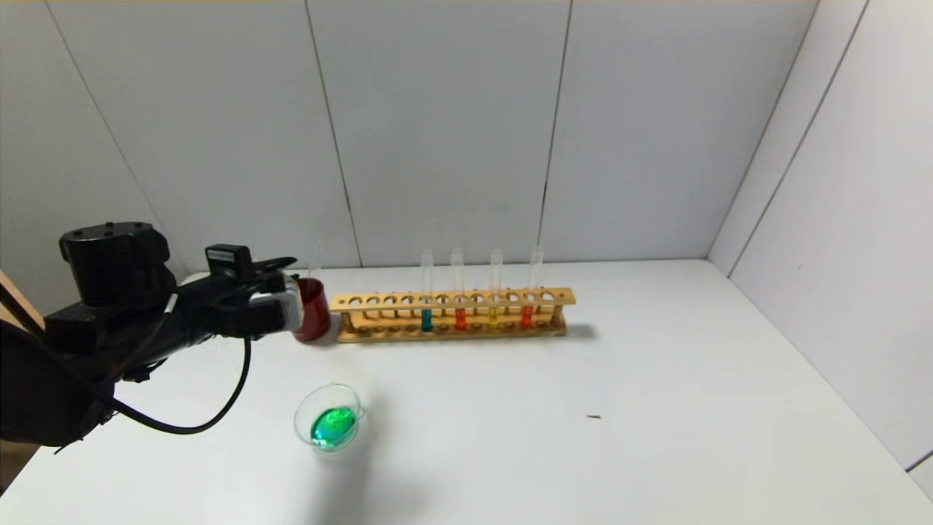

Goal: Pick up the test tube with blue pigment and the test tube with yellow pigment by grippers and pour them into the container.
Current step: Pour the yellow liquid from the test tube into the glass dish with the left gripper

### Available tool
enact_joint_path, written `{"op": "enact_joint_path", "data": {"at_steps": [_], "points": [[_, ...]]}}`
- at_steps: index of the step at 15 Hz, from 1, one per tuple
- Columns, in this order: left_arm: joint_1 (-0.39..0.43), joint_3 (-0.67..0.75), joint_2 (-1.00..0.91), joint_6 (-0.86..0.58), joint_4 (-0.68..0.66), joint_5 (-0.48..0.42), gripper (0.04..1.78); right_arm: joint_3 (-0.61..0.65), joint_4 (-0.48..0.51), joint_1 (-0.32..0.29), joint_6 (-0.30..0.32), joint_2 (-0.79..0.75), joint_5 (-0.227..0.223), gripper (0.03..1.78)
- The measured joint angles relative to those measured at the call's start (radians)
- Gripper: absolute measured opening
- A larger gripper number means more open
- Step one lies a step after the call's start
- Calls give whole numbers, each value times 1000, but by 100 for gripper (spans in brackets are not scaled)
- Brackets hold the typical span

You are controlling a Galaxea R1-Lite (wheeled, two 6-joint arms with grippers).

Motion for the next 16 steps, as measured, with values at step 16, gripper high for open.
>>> {"op": "enact_joint_path", "data": {"at_steps": [16], "points": [[5, -409, -201, -1097, 681, 133, 34, 0, 0, 1, 0, 0, 0, 175]]}}
